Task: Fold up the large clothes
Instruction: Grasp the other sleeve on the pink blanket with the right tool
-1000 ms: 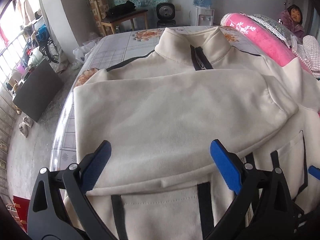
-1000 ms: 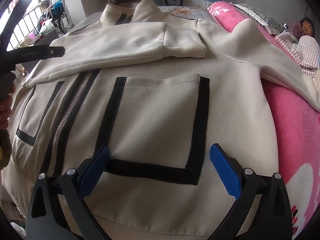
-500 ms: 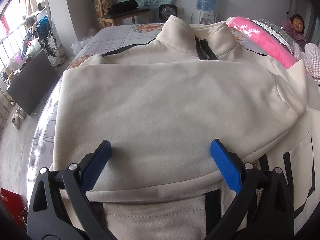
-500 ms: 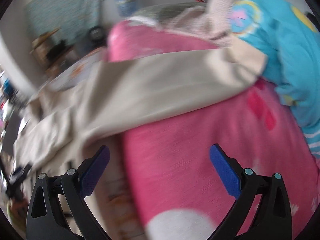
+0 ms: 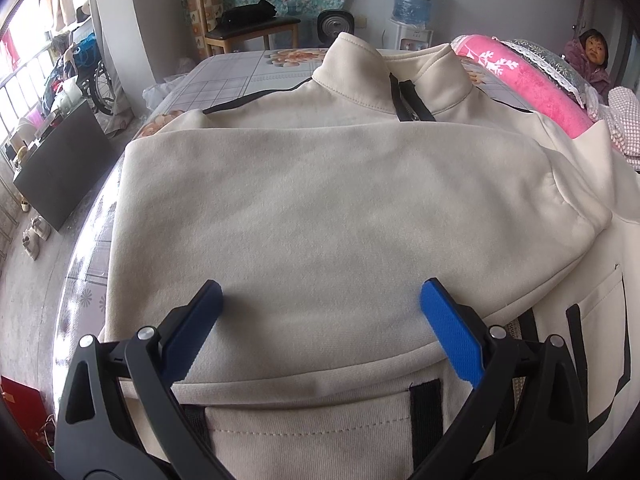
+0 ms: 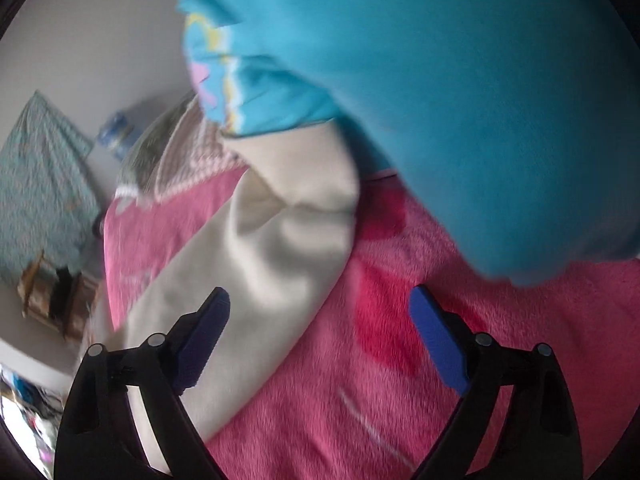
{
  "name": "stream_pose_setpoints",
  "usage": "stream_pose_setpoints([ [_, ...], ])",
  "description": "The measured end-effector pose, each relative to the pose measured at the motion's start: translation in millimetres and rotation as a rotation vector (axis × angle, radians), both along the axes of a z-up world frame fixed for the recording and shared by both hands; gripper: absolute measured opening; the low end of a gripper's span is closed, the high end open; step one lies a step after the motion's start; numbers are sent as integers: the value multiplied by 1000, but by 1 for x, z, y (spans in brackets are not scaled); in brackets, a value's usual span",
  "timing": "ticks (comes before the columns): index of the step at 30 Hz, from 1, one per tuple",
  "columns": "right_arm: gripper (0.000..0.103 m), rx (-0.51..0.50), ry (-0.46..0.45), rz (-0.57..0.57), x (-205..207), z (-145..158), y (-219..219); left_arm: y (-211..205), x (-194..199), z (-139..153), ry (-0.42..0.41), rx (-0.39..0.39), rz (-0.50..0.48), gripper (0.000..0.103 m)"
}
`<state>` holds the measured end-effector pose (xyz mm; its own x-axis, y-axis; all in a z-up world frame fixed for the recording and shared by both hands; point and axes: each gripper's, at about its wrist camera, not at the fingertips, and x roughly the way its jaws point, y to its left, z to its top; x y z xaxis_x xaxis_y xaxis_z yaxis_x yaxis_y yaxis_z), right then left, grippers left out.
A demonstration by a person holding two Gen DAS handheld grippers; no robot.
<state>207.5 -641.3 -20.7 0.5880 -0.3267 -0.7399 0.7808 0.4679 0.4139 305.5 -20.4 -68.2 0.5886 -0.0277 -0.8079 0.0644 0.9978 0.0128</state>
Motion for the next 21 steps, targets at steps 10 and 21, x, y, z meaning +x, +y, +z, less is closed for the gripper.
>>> stream_pose_setpoints([
  [10,74,-107,38,-142,23,-7,-14,1,-1,0,-1,2,5,96],
  [21,8,-109,32,-73,18,3,1,1,-1,0,-1,2,4,96],
])
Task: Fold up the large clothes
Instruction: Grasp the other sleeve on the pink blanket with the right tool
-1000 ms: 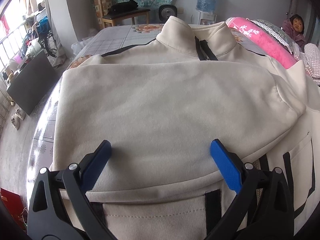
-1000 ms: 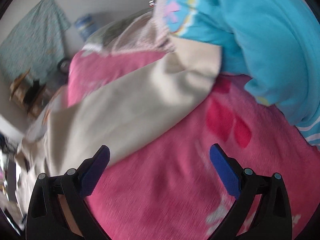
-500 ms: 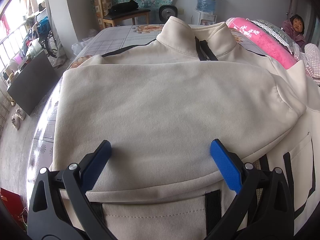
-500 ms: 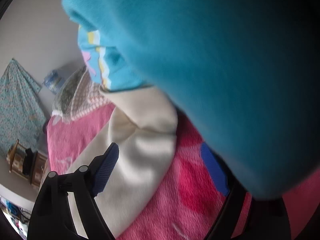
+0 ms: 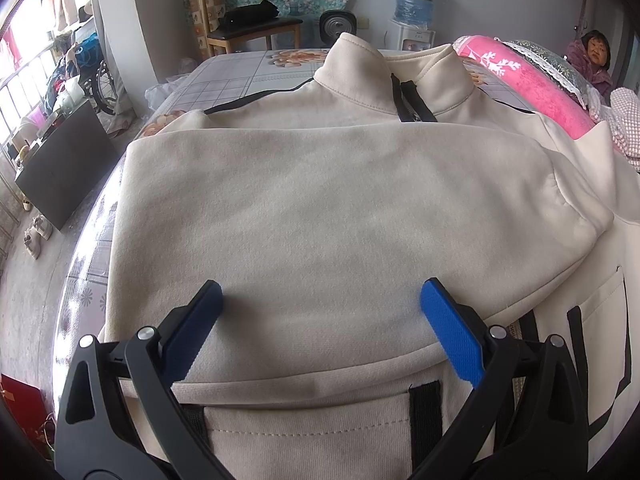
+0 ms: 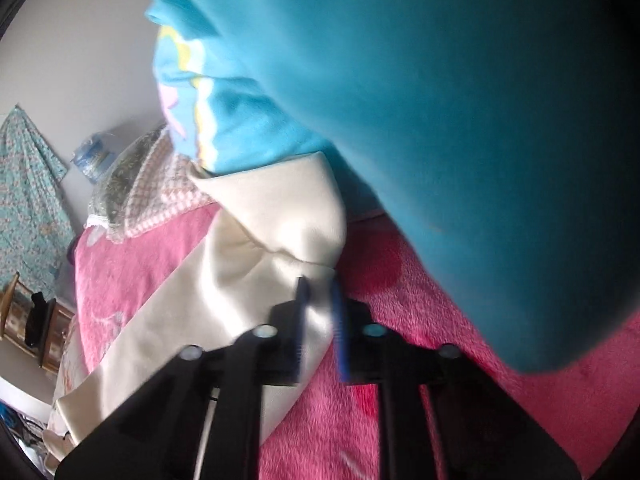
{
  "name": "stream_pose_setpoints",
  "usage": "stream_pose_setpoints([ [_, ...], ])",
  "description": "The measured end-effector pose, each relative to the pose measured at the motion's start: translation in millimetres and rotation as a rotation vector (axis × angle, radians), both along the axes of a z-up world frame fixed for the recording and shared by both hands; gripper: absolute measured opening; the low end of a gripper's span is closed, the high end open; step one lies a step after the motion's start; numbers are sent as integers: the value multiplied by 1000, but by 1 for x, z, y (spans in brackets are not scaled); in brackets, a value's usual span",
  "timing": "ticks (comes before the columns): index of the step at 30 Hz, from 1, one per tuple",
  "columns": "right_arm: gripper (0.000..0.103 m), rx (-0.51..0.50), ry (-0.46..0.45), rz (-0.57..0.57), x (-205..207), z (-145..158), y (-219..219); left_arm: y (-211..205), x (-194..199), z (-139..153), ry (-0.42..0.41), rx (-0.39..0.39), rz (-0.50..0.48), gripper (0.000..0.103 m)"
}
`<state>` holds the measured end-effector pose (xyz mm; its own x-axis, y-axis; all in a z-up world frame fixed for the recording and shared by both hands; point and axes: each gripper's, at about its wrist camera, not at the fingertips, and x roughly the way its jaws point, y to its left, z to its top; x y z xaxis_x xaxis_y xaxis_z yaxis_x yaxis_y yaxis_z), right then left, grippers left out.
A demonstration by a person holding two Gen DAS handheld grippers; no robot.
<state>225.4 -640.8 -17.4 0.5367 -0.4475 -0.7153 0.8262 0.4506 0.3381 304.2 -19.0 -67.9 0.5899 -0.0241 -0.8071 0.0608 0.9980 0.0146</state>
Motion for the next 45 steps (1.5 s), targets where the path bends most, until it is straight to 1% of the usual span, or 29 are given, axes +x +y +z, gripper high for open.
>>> stream_pose_setpoints([
  [2,7,-29,-14,29,-1,11,9,0,0,0,0,0,0,96],
  [6,6,-106,-53,137,1,43,37,0,0,0,0,0,0,96],
  [10,6,-201,-95,239,6,85,73,0,0,0,0,0,0,96],
  [14,5,-287,-173,323,4,134,111,0,0,0,-1,-1,0,96],
  [17,5,-354,-202,394,19,163,141,0,0,0,-1,-1,0,96],
  [18,5,-373,-206,415,14,171,151,0,0,0,-1,-2,0,96],
  [19,5,-384,-208,433,29,176,158,0,0,0,-1,-2,0,96],
  [20,5,-389,-207,449,23,179,161,0,0,0,-1,-2,0,96],
  [21,5,-387,-202,459,24,179,165,0,0,0,-1,-2,0,96],
  [22,5,-374,-197,464,34,180,163,0,0,0,-1,-2,0,96],
  [23,6,-354,-191,465,36,178,161,0,0,0,-1,-2,0,96],
  [25,19,-318,-155,454,30,168,163,0,-1,1,-1,-3,-1,96],
  [26,40,-304,-135,439,24,163,164,0,-1,1,-1,-3,-2,96],
  [27,54,-299,-115,418,16,160,169,0,0,1,-1,-3,-2,96],
  [28,57,-294,-86,401,10,151,167,0,-1,1,-1,-3,-2,96],
  [30,60,-253,-19,387,5,126,155,-1,0,2,-1,-3,-2,96],
  [31,66,-224,11,386,-1,112,147,0,-1,1,-1,-3,-2,96],
  [32,68,-181,37,392,-6,96,138,0,-1,1,-1,-3,-1,96],
  [34,68,-68,52,388,-20,65,116,0,-1,1,-1,-3,-1,96],
  [35,68,-11,50,366,-30,52,105,0,-1,1,-2,-3,-1,96],
  [37,68,64,25,301,-48,33,85,0,-1,1,-1,-3,-1,96],
  [40,68,123,-37,233,-63,17,61,0,-1,1,-2,-3,-1,96],
  [42,68,158,-65,215,-58,10,51,0,-1,1,-2,-3,-1,96],
  [45,68,160,-79,191,-40,3,40,0,-1,1,-2,-3,-1,96],
])
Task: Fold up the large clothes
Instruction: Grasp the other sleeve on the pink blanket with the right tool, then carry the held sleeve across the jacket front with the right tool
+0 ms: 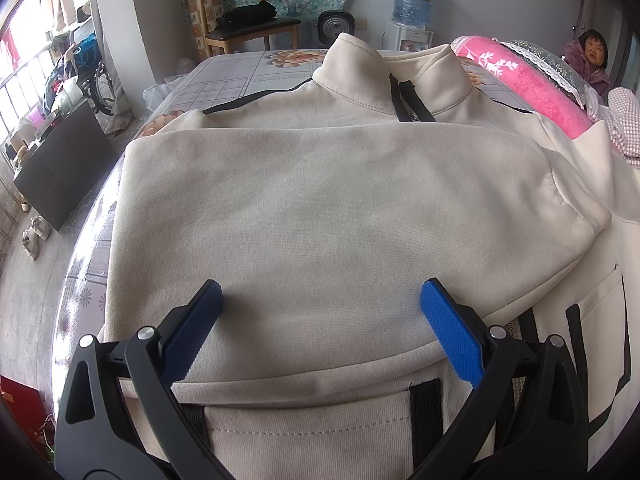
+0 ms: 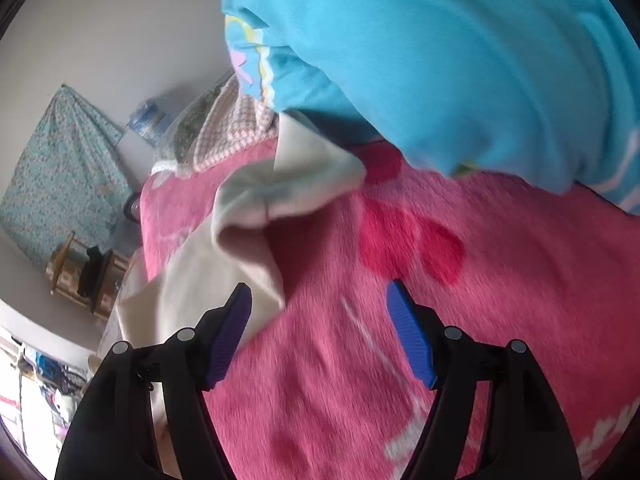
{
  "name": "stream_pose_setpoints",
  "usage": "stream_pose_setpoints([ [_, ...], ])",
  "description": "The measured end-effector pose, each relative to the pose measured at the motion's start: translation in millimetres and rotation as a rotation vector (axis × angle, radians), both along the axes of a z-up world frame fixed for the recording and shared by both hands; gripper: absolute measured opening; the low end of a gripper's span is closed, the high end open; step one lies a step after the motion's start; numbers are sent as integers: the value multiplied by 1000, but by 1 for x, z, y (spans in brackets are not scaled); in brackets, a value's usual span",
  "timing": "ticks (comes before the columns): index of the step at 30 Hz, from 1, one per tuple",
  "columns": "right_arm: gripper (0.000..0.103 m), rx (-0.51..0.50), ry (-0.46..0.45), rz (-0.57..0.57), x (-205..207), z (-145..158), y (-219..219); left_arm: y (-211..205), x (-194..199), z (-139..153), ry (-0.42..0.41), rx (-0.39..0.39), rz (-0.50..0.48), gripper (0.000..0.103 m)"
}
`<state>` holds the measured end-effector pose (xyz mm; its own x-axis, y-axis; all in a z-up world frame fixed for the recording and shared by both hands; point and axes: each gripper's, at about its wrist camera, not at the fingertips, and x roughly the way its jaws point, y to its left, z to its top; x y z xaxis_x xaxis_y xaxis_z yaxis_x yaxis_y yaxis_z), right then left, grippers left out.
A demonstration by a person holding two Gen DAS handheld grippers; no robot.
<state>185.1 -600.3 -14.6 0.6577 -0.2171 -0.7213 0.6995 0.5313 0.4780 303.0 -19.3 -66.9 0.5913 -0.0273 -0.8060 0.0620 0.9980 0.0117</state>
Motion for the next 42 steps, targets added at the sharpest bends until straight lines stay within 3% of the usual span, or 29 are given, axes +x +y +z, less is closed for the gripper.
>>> stream_pose_setpoints([
  [2,68,49,-52,-28,7,-6,-7,0,0,0,0,0,0,96],
  [6,68,293,-308,-94,-5,-22,-12,0,0,0,0,0,0,96],
  [9,68,384,-420,-119,-17,-28,-5,0,0,0,0,0,0,96],
  [13,68,392,-502,-170,-29,-18,-1,0,0,0,0,0,0,96],
  [17,68,443,-479,-258,-31,-24,-10,0,0,0,-1,1,2,96],
  [18,64,462,-471,-277,-30,-28,-13,0,0,0,-1,1,1,96],
  [20,43,501,-423,-306,-24,-39,-20,0,0,0,-1,1,1,96],
  [21,28,507,-406,-322,-25,-43,-24,0,0,0,-1,1,1,96],
  [22,20,493,-376,-335,-26,-45,-24,0,0,0,-1,1,1,96],
  [25,13,412,-334,-307,-30,-27,-17,0,0,0,-1,1,1,96],
  [28,13,223,-288,-212,-27,20,3,0,0,0,-1,1,1,96],
  [31,12,29,-301,-114,-27,79,34,0,-1,0,-1,2,2,96],
  [36,12,-244,-342,123,-6,169,112,6,-1,2,-2,-35,-8,96],
  [42,12,-382,-441,471,34,235,240,32,-13,29,32,-118,21,95],
])
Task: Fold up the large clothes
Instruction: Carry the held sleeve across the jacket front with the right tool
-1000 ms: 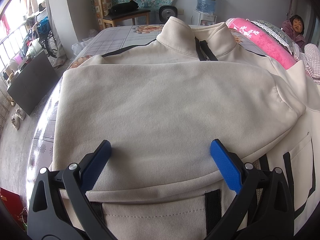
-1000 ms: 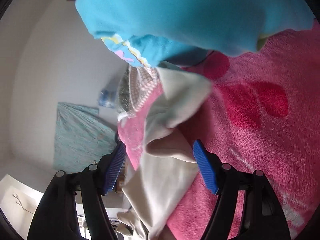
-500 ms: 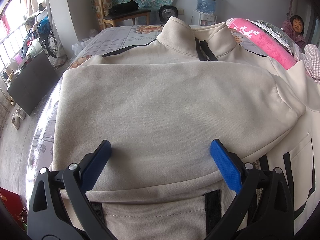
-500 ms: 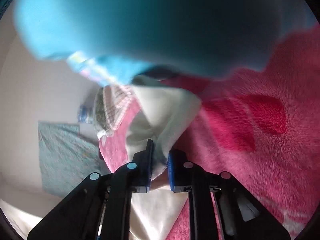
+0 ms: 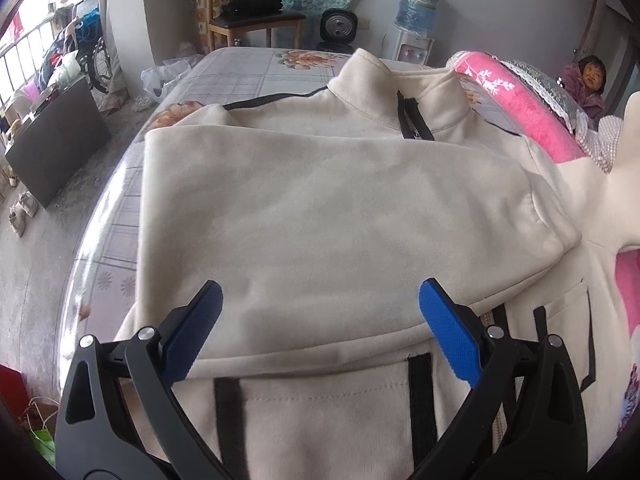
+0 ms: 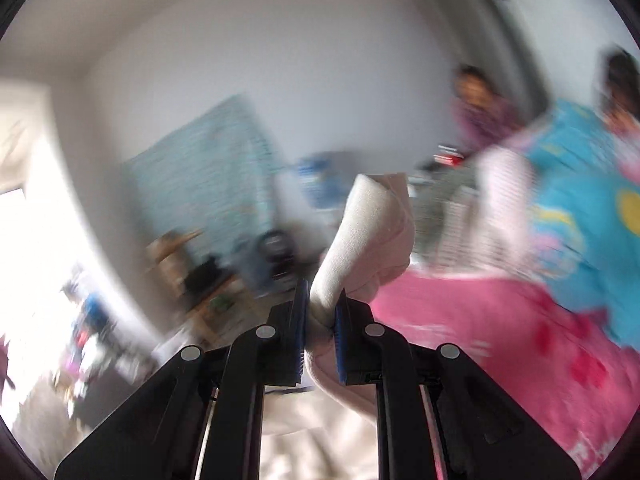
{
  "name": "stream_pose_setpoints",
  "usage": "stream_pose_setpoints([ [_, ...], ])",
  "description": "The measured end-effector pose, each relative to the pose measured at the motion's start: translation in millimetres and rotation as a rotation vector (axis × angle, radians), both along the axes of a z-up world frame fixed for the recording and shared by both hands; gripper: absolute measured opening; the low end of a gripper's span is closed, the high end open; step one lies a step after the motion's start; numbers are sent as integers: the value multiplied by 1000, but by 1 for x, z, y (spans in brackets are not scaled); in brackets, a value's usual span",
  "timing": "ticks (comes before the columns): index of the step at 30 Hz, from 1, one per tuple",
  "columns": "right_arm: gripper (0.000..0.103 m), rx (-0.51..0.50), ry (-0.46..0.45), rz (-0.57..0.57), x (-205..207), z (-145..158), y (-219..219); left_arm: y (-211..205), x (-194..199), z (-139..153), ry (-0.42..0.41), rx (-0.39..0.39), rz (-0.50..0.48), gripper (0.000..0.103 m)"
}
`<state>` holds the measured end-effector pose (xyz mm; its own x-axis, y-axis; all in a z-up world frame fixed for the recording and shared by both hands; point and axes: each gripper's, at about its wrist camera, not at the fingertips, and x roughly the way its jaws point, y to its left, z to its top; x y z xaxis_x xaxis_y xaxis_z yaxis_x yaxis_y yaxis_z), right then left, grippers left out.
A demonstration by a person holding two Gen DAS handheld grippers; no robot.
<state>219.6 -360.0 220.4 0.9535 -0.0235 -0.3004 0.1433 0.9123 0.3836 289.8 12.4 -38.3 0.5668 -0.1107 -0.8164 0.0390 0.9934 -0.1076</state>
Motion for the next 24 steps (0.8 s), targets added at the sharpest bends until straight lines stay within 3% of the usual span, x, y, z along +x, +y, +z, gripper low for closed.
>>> stream_pose_setpoints([
  [3,12,-34,4,177,13,0,70,19,-20,20,-14,-56,-2,95],
  [6,17,-69,80,369,24,-25,138,35,-44,30,-26,-93,-25,95],
  [8,36,-66,180,517,31,-57,177,47,-60,32,-26,-153,-47,95],
  [9,56,-59,231,584,37,-72,193,51,-67,32,-28,-179,-53,95],
  [10,62,-58,280,641,36,-87,206,57,-74,32,-32,-205,-58,95],
  [12,62,-75,362,700,23,-119,219,66,-82,33,-47,-252,-64,95],
  [14,62,-109,413,692,2,-143,214,74,-87,36,-80,-286,-58,94],
  [18,62,-106,450,594,-41,-164,182,76,-72,44,-125,-338,-53,80],
  [22,62,-84,465,444,-65,-181,132,62,-22,40,-62,-415,-46,67],
  [24,62,-71,483,375,-62,-191,104,49,9,31,-8,-384,-26,62],
])
